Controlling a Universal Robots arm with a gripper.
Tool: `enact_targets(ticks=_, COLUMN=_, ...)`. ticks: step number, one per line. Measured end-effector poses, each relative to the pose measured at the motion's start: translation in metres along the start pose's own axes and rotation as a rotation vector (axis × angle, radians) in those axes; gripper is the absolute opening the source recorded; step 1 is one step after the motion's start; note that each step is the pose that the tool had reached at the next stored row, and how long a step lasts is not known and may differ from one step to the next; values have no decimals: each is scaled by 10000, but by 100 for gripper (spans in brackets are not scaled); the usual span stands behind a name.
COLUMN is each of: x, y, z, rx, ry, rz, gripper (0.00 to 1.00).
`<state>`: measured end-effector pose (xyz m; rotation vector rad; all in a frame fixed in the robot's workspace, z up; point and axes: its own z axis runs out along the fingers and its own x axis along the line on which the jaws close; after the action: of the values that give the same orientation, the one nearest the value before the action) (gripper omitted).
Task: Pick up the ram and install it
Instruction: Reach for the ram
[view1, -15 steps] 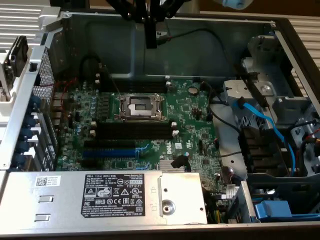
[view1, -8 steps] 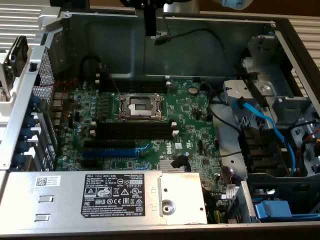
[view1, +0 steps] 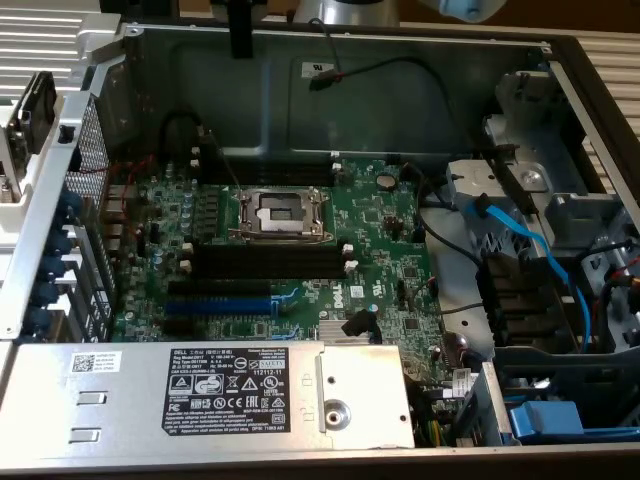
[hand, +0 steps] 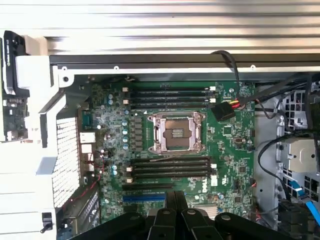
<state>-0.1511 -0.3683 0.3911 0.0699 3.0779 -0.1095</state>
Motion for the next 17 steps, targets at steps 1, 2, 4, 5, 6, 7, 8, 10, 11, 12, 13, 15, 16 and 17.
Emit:
enact_targets(ticks=1, x=90, y=-3, z=-6, rx=-33, ry=5, rz=3, gripper=10)
enact_targets(ticks=2, x=129, y=0, z=-8, rx=-34, ry=4, rz=4, gripper=10)
enact_targets(ticks=4, x=191, y=-2, z=-15, rx=-49, ry=73, rz=-2, gripper=10)
enact_targets(ticks=5, x=218, y=-4, z=-24, rx=-78, ry=154, rz=-5, gripper=10)
enact_targets(ticks=6, x=244, y=-5, z=-32, rx=-112, ry=240, rz=-8, gripper=10)
enact_targets(ticks=7, x=270, y=-7, z=-40, rx=-152, ry=319, rz=-12, gripper=10)
enact_targets(ticks=8, x=297, y=-9, z=-48, rx=-195, ry=394, rz=-14, gripper=10)
enact_targets(ticks=10, x=358, y=-11, z=-57, rx=-258, ry=502, rz=-18, gripper=10)
enact_targets(ticks=11, x=393, y=-12, z=-60, rx=-274, ry=536, rz=-20, gripper=10)
enact_targets(ticks=12, x=428, y=-13, z=-62, rx=-287, ry=562, rz=-22, gripper=10)
enact_targets(ticks=13, x=465, y=-13, z=-65, rx=-296, ry=589, rz=-22, gripper=10)
enact_targets(ticks=15, x=534, y=-11, z=-69, rx=-309, ry=641, rz=-23, gripper=10)
enact_targets(ticks=16, x=567, y=-10, z=-71, rx=-314, ry=668, rz=-25, gripper=10)
enact_targets(ticks=17, x=600, y=-8, z=-73, rx=-315, ry=696, rz=-28, gripper=10)
